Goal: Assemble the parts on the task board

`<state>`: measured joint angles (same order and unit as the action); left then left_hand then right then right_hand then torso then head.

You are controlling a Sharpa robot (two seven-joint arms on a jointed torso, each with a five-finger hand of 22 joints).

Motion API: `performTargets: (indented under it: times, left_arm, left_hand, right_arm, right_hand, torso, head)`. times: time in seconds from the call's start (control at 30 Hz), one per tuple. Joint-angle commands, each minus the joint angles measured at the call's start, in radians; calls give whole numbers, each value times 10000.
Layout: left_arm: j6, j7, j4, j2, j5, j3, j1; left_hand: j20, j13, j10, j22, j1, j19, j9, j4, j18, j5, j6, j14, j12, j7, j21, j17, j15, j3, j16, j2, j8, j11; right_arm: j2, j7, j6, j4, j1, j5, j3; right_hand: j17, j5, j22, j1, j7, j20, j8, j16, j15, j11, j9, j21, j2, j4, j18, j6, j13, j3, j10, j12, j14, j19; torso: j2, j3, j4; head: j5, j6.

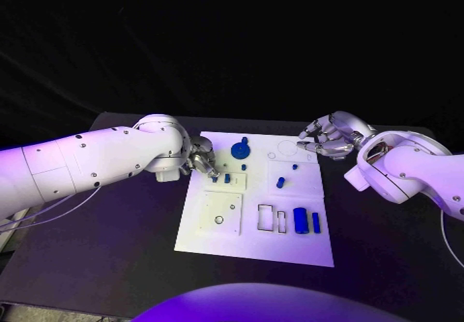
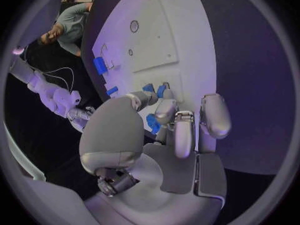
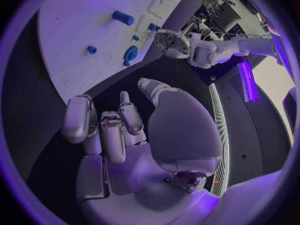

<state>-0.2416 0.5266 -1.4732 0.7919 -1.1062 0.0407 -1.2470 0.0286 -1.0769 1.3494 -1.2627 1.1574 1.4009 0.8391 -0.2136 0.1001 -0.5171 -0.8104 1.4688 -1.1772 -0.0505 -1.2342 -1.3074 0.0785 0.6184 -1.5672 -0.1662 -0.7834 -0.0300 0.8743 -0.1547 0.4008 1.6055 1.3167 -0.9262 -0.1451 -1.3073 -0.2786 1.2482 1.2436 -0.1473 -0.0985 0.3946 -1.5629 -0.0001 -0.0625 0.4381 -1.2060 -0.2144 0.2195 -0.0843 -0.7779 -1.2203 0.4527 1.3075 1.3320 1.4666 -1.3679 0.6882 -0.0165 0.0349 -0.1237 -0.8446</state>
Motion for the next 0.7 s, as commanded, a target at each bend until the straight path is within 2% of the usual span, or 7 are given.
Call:
performTargets:
  times: [0.03, 0.13, 0.7]
  left_arm:
    - [-193, -136, 21, -58, -293, -3, 33]
    - [-224, -144, 38, -88, -373, -3, 56]
    - [-260, -212, 4, -36, -635, -5, 93]
  left_hand:
    - [-17, -2, 82, -5, -27, 14, 0, 1803, -157, -4, -28, 1020, -40, 54, -53, -2634, 60, 1840, -36, 86, -45, 9]
    - [-19, 6, 82, -6, -29, 13, 1, 1808, -157, 11, -30, 1020, -33, 54, -53, -2634, 60, 1850, -36, 83, -43, 8]
    - [-21, -11, 98, -19, -29, 15, 5, 1836, -160, 34, -39, 1020, -47, 58, -62, -2634, 63, 1881, -36, 67, -41, 5]
  right_arm:
    - [2, 45, -154, 16, -8, -64, -1]
    - [15, 48, -158, 23, -9, -62, -1]
    - [21, 32, -313, 16, -10, -39, -1]
  right_hand:
    - [-2314, -33, -4, -72, 20, 9, 69, 60, -83, -6, 15, 35, 2, 43, -116, 80, -1, 0, -73, -37, 955, 57]
    - [-2314, -33, -4, -72, 20, 9, 69, 60, -83, -6, 15, 35, 2, 43, -116, 80, -1, 0, -73, -37, 955, 57]
    - [-2317, -45, -2, -76, 21, 10, 77, 59, -85, -5, 19, 39, 5, 61, -115, 90, 10, 4, -81, -45, 956, 54]
  torso:
    - [1, -1, 0]
    - [1, -1, -7]
    - [5, 8, -2]
  head:
    - [1, -9]
    - [-30, -23]
    - [-4, -33]
